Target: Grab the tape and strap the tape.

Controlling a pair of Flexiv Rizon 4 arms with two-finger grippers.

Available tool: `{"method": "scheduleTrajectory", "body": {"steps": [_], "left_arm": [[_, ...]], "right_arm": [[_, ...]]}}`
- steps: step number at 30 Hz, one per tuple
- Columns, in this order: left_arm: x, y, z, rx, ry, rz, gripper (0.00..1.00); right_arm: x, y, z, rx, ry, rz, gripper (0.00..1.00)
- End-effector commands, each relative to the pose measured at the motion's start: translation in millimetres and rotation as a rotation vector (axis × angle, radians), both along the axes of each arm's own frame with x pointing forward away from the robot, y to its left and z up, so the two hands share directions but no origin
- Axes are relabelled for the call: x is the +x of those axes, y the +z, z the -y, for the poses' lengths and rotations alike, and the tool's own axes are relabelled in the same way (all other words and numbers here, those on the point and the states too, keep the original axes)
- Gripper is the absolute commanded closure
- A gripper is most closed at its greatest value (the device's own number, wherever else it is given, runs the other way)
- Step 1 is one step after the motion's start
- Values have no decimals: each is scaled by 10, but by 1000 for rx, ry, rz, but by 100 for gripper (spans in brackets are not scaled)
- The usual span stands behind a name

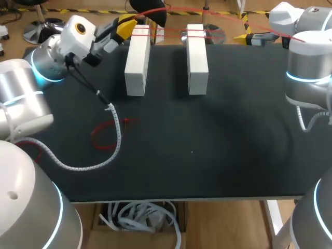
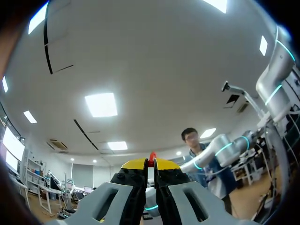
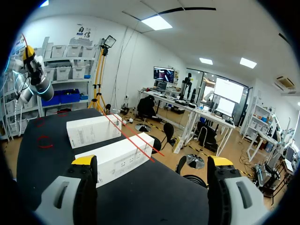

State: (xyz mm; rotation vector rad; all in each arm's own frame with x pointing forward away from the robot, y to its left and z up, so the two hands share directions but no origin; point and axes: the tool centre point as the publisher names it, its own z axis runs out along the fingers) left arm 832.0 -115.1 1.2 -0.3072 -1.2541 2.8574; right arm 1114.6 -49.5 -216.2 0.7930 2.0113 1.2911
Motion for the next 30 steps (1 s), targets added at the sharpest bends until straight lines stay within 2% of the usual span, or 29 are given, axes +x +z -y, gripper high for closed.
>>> {"method": "scheduleTrajectory", "body": {"steps": [1, 9, 30], "left_arm": [[15, -43, -58, -6, 5, 1, 100], [112, -57, -141, -23, 84, 23, 100], [226, -98, -255, -37, 172, 4, 100]], "right_arm": [[0, 0, 1, 0, 0, 0, 0], [0, 0, 1, 0, 0, 0, 0], [0, 0, 1, 0, 0, 0, 0]]}}
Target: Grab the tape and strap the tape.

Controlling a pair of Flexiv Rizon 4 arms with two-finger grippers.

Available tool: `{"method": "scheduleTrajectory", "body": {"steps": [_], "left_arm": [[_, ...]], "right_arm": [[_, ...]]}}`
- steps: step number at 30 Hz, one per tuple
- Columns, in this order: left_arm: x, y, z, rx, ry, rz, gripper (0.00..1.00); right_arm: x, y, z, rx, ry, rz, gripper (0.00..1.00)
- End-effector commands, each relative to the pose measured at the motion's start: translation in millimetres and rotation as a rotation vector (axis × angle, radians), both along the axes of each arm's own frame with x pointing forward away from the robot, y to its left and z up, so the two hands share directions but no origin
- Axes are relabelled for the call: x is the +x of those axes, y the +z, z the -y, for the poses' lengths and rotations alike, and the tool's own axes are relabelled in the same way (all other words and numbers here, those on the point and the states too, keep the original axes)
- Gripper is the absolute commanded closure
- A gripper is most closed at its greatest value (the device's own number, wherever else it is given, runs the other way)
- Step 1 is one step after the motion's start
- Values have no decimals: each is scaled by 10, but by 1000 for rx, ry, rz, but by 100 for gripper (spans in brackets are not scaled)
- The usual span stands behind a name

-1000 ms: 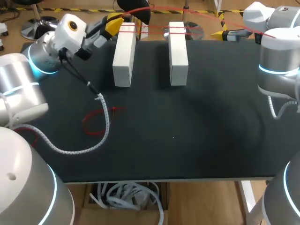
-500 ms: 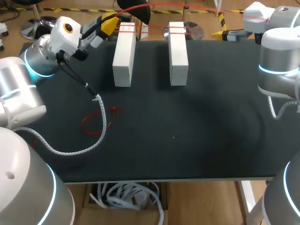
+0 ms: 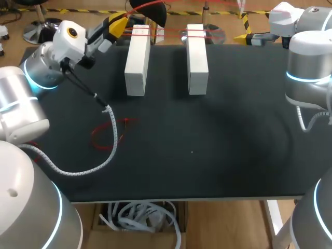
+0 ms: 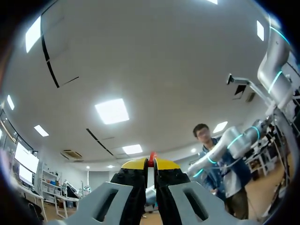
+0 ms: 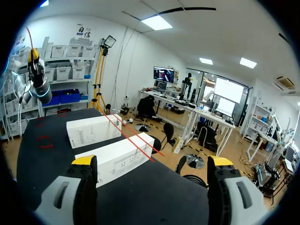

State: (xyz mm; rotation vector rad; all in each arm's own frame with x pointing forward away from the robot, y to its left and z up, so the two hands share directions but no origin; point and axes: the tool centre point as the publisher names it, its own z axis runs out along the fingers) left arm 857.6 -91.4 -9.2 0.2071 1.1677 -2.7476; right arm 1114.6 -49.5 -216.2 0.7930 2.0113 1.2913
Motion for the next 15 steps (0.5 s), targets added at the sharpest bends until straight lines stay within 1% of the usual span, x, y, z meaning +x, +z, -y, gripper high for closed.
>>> {"method": "scheduleTrajectory", "body": {"steps": [1, 9, 10, 11, 15], "left_arm": [[-22, 5, -24, 1, 11, -5, 100], [9, -2, -51, 6, 18, -2, 100], [9, -4, -56, 9, 23, -1, 100], [14, -8, -75, 11, 53, -2, 100], [14, -8, -75, 11, 53, -2, 100]], "right_arm": [[0, 0, 2, 0, 0, 0, 0], [0, 0, 2, 0, 0, 0, 0], [0, 0, 2, 0, 0, 0, 0], [0, 0, 2, 0, 0, 0, 0], [0, 0, 2, 0, 0, 0, 0]]}}
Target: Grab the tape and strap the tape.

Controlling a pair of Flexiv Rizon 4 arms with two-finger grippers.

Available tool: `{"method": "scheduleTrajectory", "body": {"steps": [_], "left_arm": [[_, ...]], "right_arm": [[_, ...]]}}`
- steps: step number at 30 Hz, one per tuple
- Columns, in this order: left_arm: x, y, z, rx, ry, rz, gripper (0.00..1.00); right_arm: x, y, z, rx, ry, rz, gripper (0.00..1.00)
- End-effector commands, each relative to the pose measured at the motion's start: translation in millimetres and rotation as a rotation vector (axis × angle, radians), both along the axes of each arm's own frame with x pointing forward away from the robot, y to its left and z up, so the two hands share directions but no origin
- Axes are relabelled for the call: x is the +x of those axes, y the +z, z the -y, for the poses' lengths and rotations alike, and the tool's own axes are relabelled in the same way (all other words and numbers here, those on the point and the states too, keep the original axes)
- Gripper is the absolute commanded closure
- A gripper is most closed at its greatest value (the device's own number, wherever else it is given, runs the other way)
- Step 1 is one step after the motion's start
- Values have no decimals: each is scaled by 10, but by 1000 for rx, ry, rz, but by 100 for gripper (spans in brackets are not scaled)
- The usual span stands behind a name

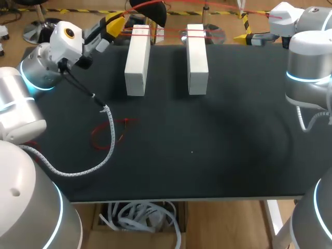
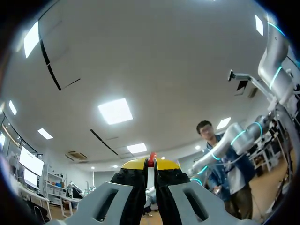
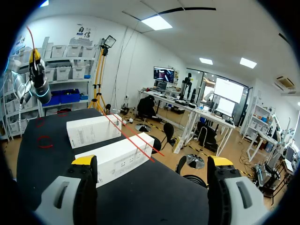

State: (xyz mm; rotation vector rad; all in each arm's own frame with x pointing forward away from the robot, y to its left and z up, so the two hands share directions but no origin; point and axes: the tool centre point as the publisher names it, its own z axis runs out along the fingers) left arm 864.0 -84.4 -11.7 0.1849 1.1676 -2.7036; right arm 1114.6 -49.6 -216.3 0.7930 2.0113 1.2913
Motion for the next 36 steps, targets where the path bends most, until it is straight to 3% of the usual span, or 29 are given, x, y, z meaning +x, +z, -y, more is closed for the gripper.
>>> {"method": "scheduleTrajectory", "body": {"steps": [1, 30, 36], "left_arm": [[-51, 17, -5, 3, 8, -6, 100], [-51, 17, -5, 3, 8, -6, 100], [-51, 17, -5, 3, 8, -6, 100]], "right_arm": [[1, 0, 1, 0, 0, 0, 0], [1, 0, 1, 0, 0, 0, 0], [-188, 47, 87, 100, -43, -5, 0]]}}
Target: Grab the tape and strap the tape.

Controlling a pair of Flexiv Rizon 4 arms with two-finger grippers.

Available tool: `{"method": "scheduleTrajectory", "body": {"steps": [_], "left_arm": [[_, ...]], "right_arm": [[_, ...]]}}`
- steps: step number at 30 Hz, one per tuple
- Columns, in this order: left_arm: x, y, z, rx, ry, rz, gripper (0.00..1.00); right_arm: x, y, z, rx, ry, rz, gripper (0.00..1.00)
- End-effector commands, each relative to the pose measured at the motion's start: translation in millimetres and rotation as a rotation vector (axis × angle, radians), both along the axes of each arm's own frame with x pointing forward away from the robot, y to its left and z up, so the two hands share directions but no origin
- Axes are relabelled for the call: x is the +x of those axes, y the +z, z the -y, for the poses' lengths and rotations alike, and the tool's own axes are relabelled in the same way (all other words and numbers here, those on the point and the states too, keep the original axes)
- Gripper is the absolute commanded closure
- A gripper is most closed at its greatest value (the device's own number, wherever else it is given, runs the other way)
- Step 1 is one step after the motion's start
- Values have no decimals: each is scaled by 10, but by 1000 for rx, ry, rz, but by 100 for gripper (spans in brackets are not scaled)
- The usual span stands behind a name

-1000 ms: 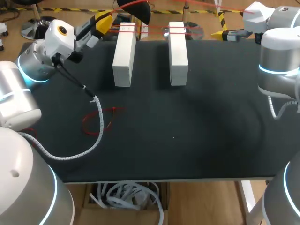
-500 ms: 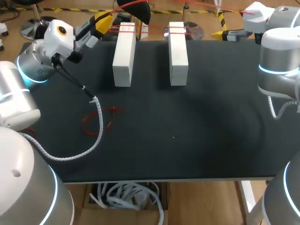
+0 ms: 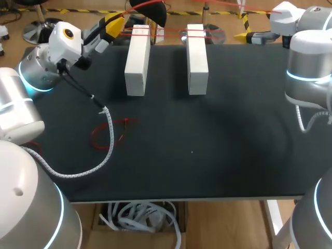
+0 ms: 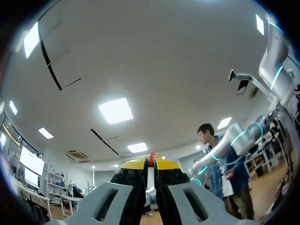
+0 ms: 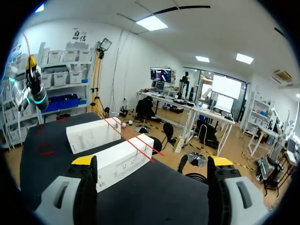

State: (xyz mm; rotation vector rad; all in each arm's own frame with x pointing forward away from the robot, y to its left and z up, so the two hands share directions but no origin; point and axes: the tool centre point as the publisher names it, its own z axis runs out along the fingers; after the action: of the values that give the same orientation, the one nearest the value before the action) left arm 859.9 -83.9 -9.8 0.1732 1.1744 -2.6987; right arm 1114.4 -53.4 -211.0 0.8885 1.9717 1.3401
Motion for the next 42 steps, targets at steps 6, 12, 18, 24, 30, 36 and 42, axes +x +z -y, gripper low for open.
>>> {"method": "scheduleTrajectory", "body": {"steps": [6, 12, 18, 24, 30, 36, 42], "left_arm": [[-9, -3, 0, -1, 2, 0, 100], [-9, -3, 0, -1, 2, 0, 100], [-9, -3, 0, -1, 2, 0, 100], [-9, -3, 0, -1, 2, 0, 100], [-9, -3, 0, -1, 2, 0, 100], [-9, -3, 0, -1, 2, 0, 100], [-9, -3, 0, -1, 2, 0, 100]], "right_arm": [[-413, 77, 139, 89, -99, 23, 0], [-684, 133, 125, 148, -214, -33, 0], [-965, 92, 91, 184, -308, -54, 0], [-1288, 48, -74, 353, -455, -78, 0], [-1556, -6, -299, 505, -579, -140, 0], [-1763, -3, -441, 633, -679, -141, 0], [-1937, 73, -647, 744, -753, -89, 0]]}}
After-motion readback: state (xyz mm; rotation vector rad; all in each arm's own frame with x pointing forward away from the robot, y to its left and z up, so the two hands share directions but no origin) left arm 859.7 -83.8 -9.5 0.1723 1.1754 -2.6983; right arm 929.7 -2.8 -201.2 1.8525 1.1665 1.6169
